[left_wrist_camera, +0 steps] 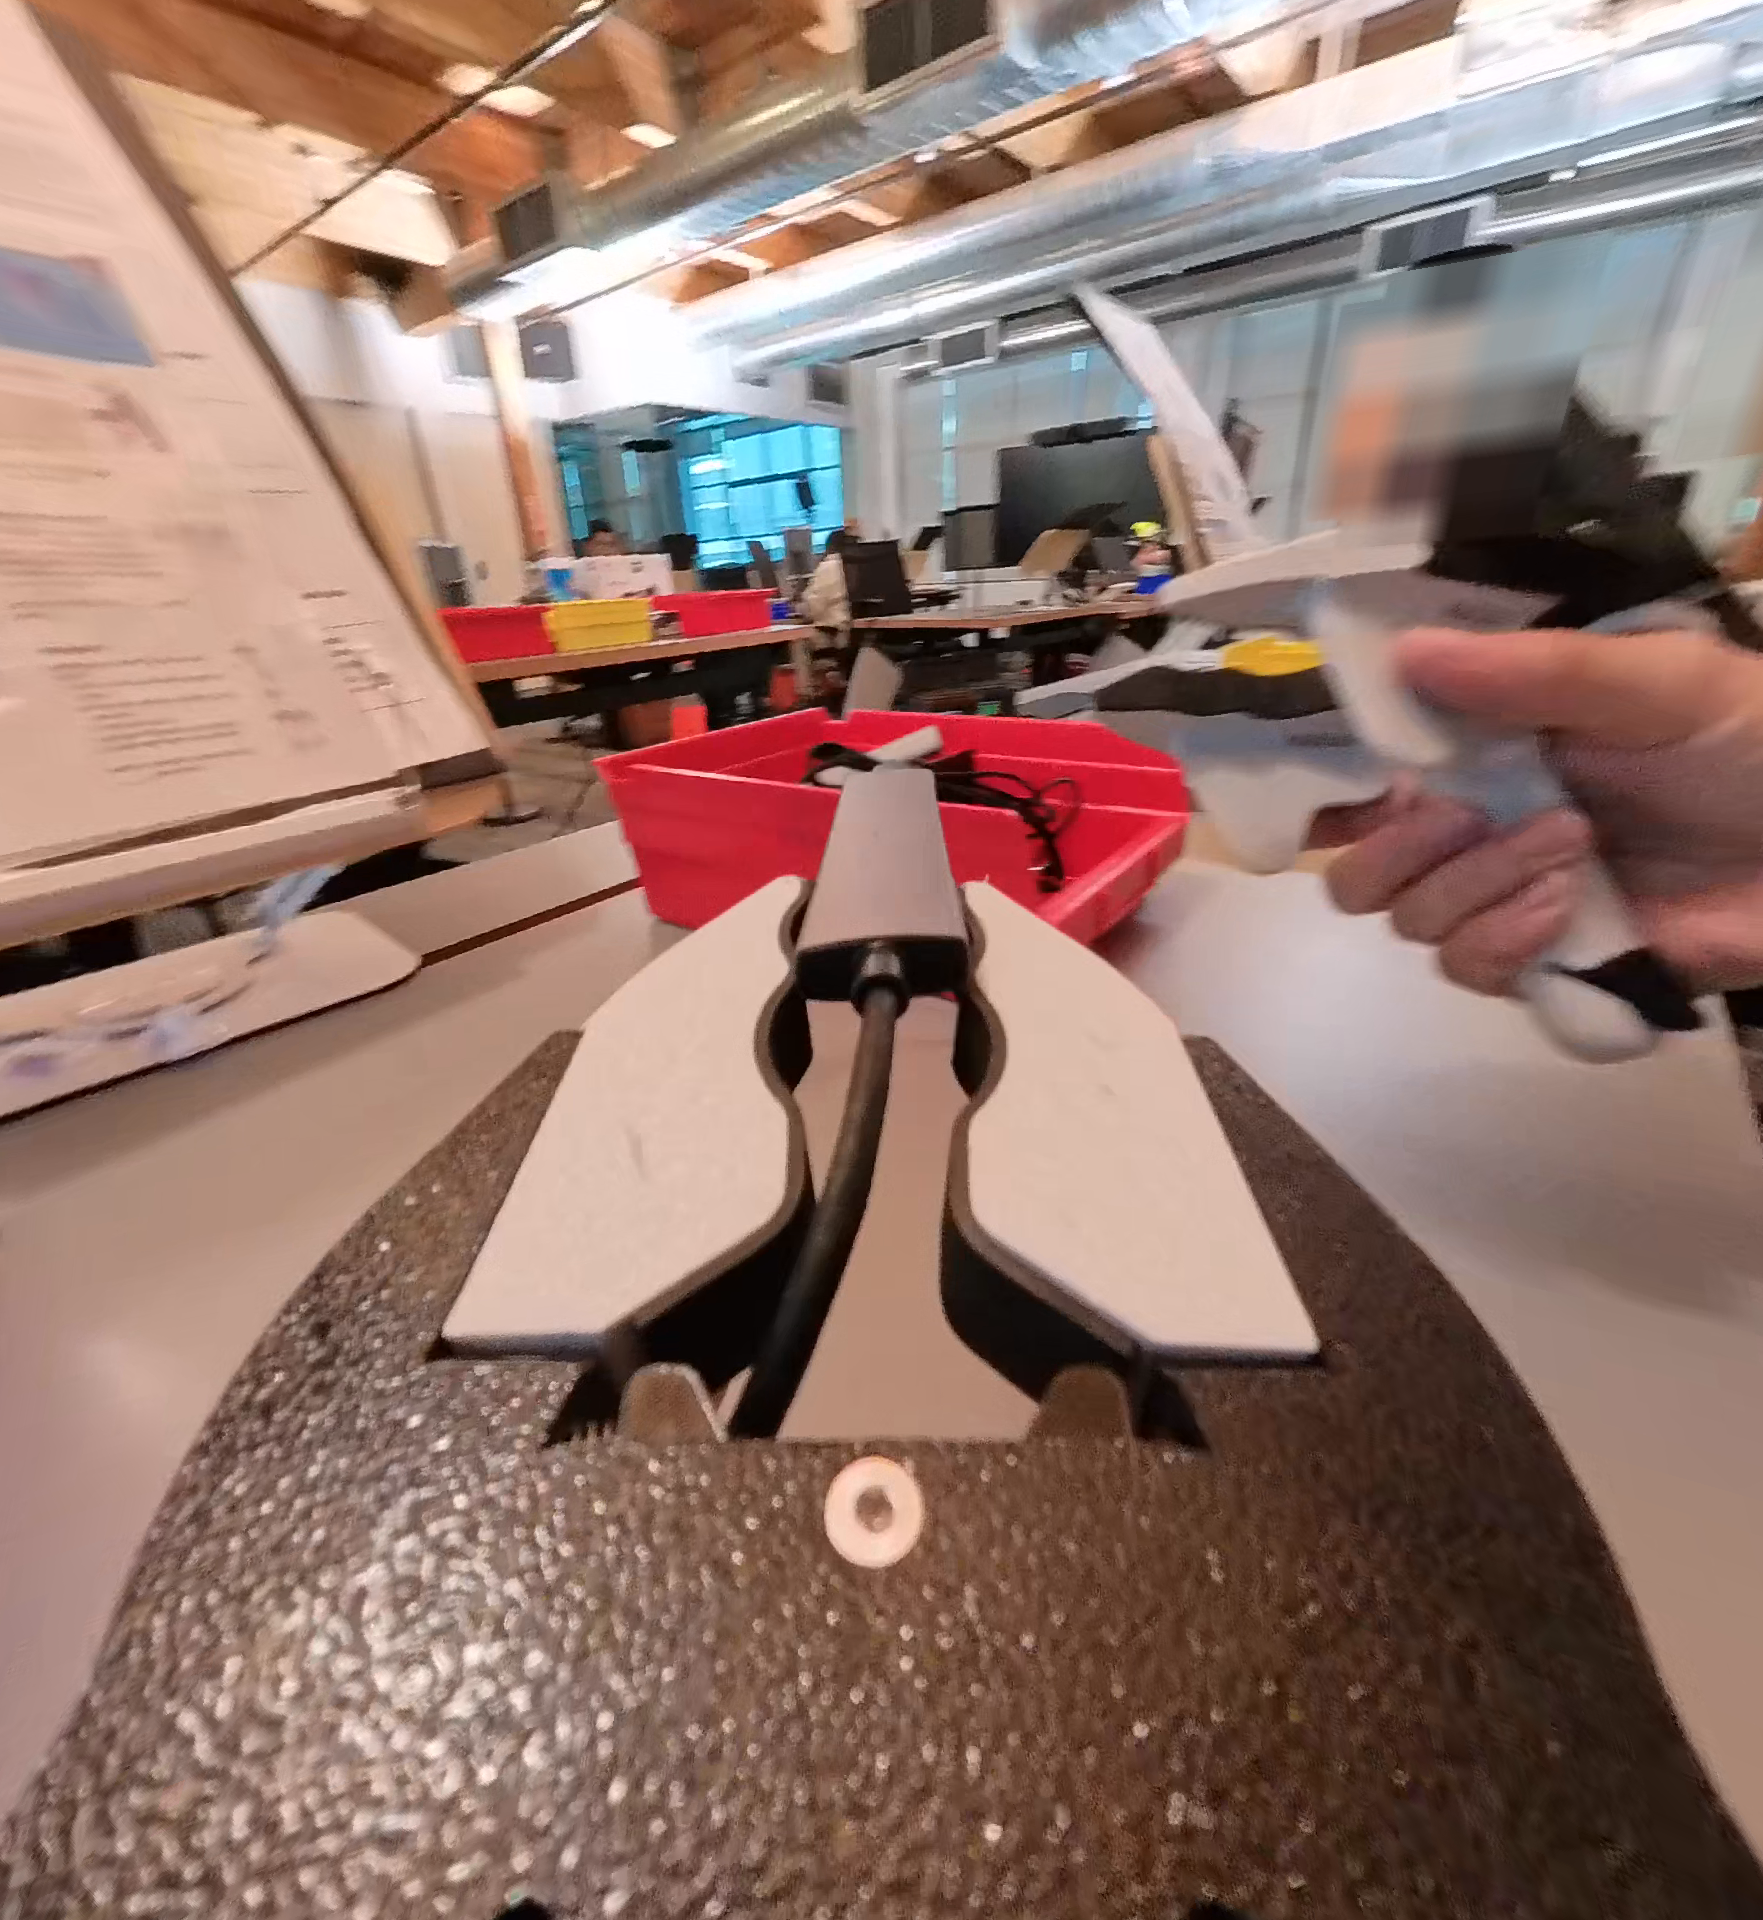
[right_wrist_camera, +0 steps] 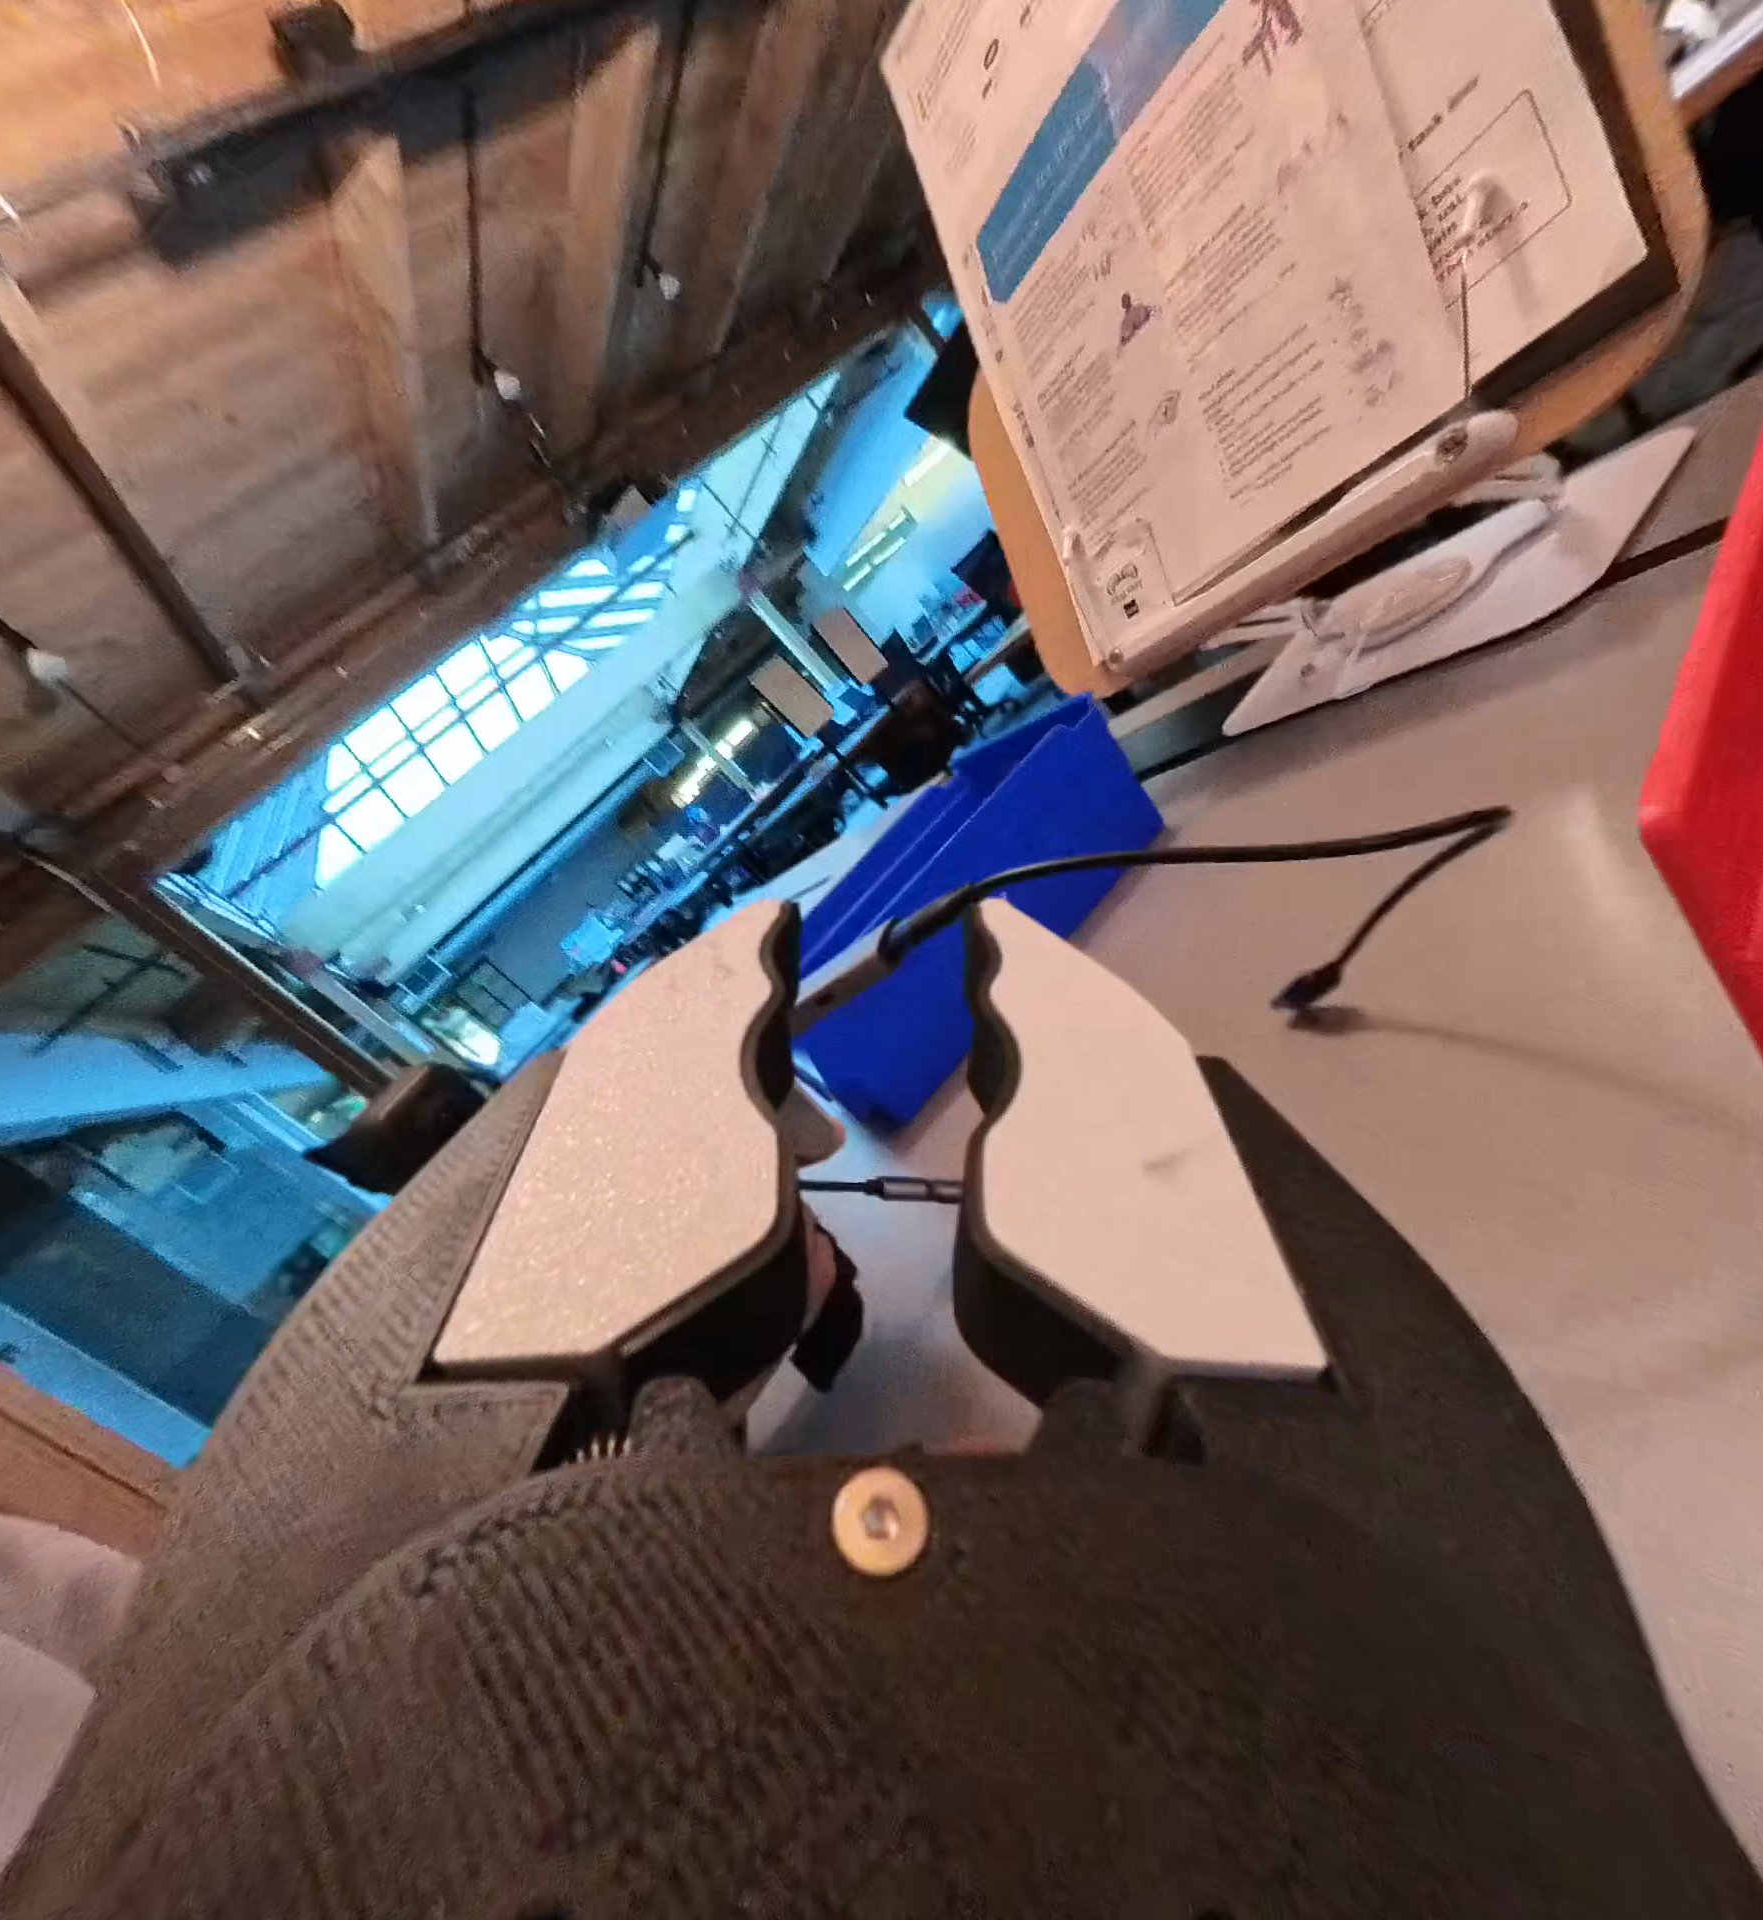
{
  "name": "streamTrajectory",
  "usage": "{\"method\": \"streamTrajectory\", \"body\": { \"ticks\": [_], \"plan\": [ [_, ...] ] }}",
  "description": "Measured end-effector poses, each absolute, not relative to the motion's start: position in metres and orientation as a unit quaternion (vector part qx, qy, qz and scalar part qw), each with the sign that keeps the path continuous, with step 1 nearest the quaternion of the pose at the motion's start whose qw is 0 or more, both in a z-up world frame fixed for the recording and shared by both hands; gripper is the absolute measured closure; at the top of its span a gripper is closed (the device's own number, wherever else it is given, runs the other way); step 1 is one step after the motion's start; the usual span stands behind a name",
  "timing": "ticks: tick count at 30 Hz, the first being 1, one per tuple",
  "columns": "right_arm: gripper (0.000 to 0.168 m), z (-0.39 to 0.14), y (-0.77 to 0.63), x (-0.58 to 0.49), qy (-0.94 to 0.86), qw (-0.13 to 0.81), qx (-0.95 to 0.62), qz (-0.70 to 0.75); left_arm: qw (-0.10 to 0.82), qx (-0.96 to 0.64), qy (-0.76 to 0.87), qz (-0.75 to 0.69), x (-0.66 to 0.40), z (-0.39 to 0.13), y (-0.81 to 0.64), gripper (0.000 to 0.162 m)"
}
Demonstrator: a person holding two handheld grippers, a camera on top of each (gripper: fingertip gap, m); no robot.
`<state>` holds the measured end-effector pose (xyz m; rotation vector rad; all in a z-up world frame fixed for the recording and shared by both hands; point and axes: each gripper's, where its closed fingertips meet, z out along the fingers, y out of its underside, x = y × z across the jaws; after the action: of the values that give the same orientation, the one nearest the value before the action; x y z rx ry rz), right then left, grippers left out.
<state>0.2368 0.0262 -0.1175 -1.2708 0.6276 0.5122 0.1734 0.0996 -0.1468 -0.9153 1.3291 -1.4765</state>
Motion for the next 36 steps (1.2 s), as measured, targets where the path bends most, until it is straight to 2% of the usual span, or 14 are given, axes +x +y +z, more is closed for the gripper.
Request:
{"method": "streamTrajectory", "body": {
  "ticks": [3, 5, 9, 14, 19, 23, 33, 36],
  "plan": [
    [0.157, -0.108, 0.015, 0.222, 0.21, 0.733, -0.58, 0.285, 0.413, -0.314, 0.577, -0.632, 0.166, -0.146, 0.075, 0.139],
    [0.145, -0.106, 0.007, 0.209, 0.124, 0.72, -0.649, 0.211, 0.385, -0.284, 0.599, -0.642, 0.16, -0.148, 0.066, 0.139],
    [0.125, -0.127, -0.006, 0.189, -0.053, 0.631, -0.773, 0.026, 0.3, -0.238, 0.63, -0.676, 0.146, -0.156, 0.052, 0.139],
    [0.139, -0.156, -0.011, 0.164, -0.142, 0.557, -0.815, 0.07, 0.228, -0.187, 0.633, -0.716, 0.126, -0.158, 0.042, 0.139],
    [0.159, -0.163, -0.01, 0.146, -0.158, 0.576, -0.791, 0.131, 0.207, -0.17, 0.626, -0.732, 0.119, -0.157, 0.04, 0.139],
    [0.161, -0.159, -0.009, 0.141, -0.161, 0.611, -0.764, 0.129, 0.201, -0.16, 0.621, -0.741, 0.116, -0.155, 0.041, 0.139],
    [0.16, -0.15, -0.008, 0.132, -0.145, 0.652, -0.729, 0.148, 0.184, -0.144, 0.601, -0.764, 0.11, -0.152, 0.041, 0.139],
    [0.141, -0.146, -0.009, 0.132, -0.123, 0.664, -0.721, 0.158, 0.186, -0.142, 0.612, -0.756, 0.11, -0.154, 0.038, 0.139]
  ]
}}
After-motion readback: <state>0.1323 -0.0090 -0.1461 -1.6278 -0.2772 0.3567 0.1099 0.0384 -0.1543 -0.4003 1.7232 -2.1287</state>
